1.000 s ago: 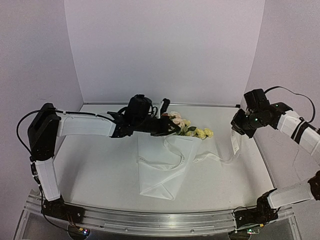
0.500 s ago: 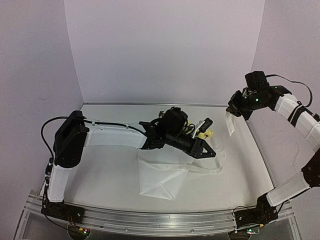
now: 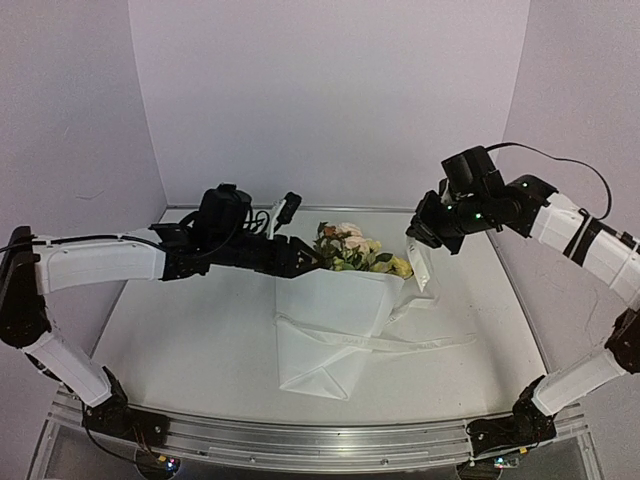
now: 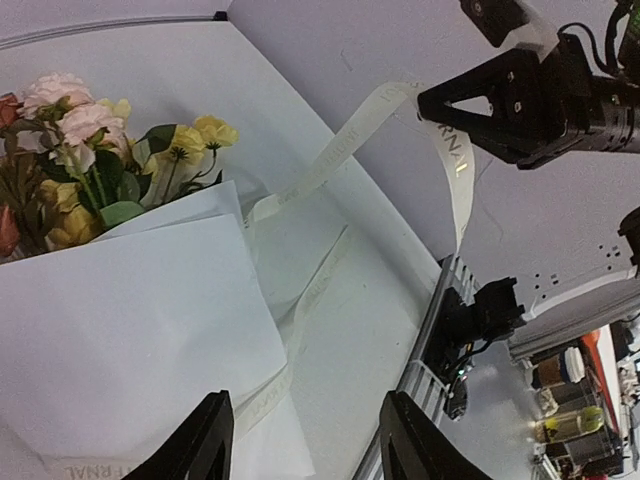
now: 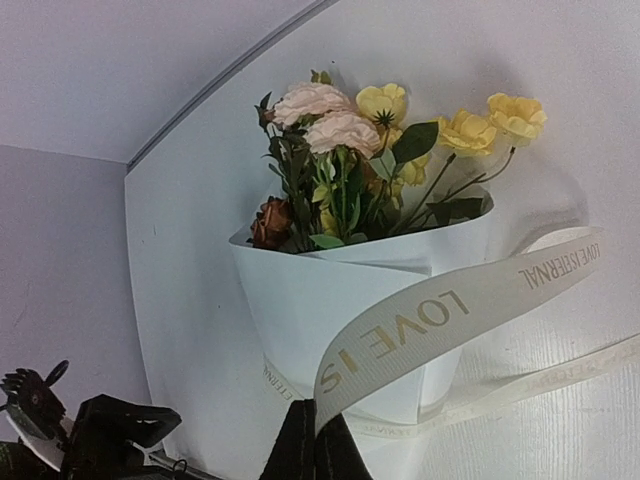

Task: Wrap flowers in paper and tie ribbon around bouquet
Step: Adjust the left side of the ribbon on the folded bouquet, then pass from the right arm to the left

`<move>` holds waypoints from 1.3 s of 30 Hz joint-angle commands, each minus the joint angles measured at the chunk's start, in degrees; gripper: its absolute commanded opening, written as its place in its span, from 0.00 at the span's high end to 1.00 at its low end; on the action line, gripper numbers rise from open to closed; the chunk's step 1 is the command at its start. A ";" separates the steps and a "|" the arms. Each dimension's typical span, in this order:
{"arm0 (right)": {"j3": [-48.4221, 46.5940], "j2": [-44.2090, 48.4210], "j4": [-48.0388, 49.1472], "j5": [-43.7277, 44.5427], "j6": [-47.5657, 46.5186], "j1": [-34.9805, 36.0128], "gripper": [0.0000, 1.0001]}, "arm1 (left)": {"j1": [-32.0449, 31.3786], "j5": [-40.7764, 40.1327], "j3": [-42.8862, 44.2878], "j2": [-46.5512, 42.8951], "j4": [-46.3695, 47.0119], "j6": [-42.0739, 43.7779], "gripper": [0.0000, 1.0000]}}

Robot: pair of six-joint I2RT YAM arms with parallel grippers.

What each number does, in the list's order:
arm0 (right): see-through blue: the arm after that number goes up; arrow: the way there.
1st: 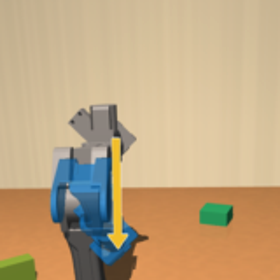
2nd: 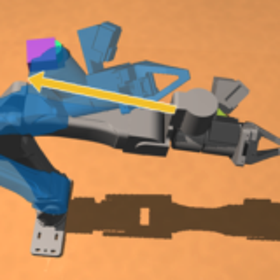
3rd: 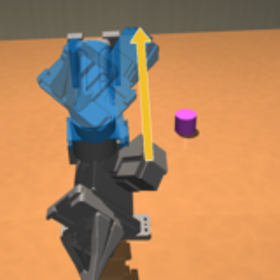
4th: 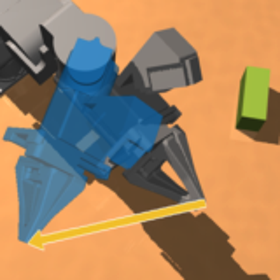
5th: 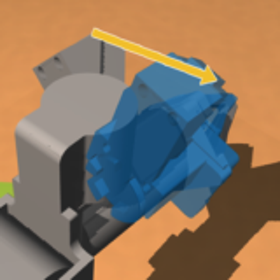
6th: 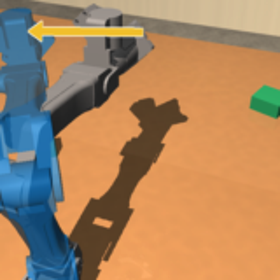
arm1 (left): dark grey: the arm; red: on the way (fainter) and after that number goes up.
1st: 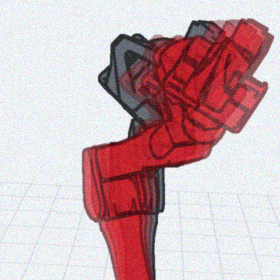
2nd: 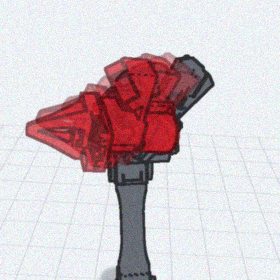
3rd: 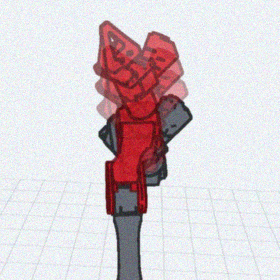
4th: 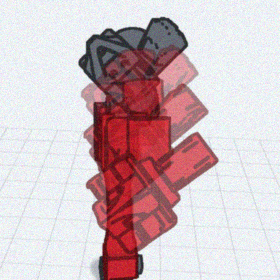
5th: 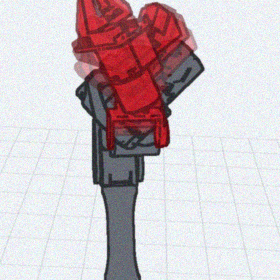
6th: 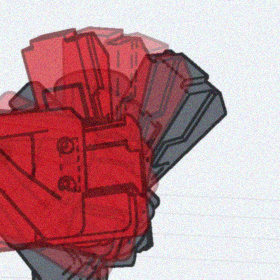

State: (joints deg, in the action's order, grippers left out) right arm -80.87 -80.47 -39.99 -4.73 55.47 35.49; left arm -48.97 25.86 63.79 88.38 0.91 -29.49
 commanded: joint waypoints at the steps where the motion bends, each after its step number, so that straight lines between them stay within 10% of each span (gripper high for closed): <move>1: -0.55 0.23 3.79 7.21 3.60 6.39 1.00 | 0.59 -6.95 -4.92 -3.72 -14.98 7.58 0.48; 17: 9.62 -10.86 23.74 20.37 18.40 28.59 1.00 | 5.10 0.19 -8.01 -5.09 -19.50 6.89 0.46; 21: 11.57 -12.59 30.80 18.24 19.20 28.71 1.00 | 4.94 13.33 -10.04 -8.49 -9.64 3.72 0.42; 39: 14.89 -17.70 56.95 1.12 27.35 27.18 1.00 | 3.97 24.16 -12.50 -9.69 -2.10 9.66 0.32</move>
State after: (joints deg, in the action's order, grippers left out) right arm -65.49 -95.96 8.52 1.09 80.83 62.85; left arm -44.84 46.04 50.35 78.89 -2.98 -22.08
